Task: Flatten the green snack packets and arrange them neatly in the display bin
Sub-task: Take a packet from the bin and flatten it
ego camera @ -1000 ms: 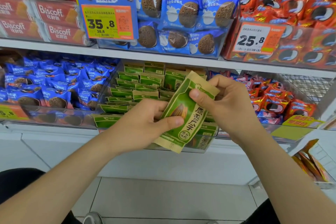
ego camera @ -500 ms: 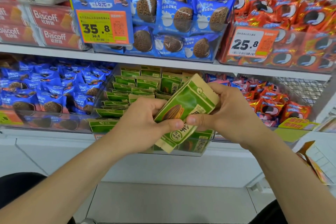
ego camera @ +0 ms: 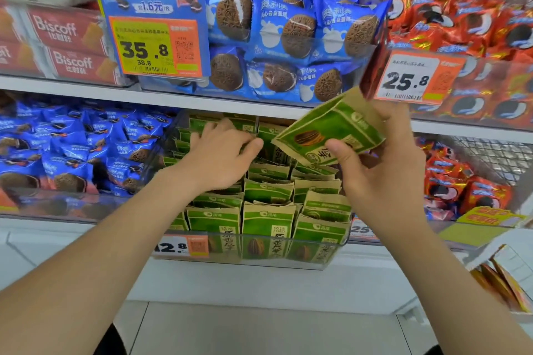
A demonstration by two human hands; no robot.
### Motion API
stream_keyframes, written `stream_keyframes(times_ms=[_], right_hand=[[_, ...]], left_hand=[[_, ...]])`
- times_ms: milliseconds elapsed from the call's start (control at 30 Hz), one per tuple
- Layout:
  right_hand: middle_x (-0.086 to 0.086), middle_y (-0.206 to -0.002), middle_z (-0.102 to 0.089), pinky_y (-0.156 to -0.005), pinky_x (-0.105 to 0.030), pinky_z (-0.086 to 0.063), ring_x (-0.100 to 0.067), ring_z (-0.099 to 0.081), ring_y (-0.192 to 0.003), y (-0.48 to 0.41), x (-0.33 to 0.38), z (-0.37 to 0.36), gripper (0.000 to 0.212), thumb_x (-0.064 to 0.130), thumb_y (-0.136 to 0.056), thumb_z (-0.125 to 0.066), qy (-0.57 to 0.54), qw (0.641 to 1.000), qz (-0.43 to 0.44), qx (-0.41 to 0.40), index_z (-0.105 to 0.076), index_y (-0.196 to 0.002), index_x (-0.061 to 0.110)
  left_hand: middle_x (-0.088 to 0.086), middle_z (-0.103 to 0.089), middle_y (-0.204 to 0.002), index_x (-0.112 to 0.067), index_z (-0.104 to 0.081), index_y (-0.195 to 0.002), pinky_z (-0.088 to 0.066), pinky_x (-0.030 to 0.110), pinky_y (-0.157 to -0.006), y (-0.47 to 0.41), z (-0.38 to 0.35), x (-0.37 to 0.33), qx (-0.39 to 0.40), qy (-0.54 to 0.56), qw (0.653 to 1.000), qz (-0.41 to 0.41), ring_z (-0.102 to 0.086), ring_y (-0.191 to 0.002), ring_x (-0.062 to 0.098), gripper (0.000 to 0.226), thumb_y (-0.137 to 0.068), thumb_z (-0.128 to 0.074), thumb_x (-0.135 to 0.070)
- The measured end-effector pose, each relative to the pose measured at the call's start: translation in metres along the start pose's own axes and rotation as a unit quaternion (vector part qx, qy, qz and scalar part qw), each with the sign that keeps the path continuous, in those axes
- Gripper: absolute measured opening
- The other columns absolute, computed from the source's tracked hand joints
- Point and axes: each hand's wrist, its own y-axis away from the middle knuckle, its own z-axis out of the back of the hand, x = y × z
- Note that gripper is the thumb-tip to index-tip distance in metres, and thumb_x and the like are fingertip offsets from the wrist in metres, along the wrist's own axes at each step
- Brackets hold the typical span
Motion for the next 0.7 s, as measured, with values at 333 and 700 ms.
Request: stream_keyframes(times_ms=[333,700], right_hand=[[0.025,-0.095,-0.069,-0.061,-0.030,-0.054,-0.008,-0.068,-0.076,-0.008,-0.019,-0.026,0.039,0.019,-0.094,-0.080,0.033,0.998,0.040,0.034,-0.053,-0.121,0.016],[0.004,-0.103,-0.071,-0.080,-0.018,-0.050,0.002,-0.061,-0.086,-0.019,-0.035,-0.059,0.018,0.017,-0.101,-0.071,0.110,0.976,0.099,0.159,-0.067,-0.119,0.017]], left_hand=[[0.007,-0.036,-0.156,-0.062,-0.057,-0.139,-0.016,0.063,-0.119,-0.032,0.002,0.012,0.074,-0.098,0.991,-0.047,-0.024,-0.148,0.040,0.061,-0.084,-0.051,-0.089],[-0.001,0.016,-0.177,-0.060,-0.011,-0.162,0.014,0.065,-0.124,-0.048,-0.002,0.022,0.177,-0.107,0.978,0.016,0.017,-0.161,0.041,0.118,-0.060,-0.051,-0.105]])
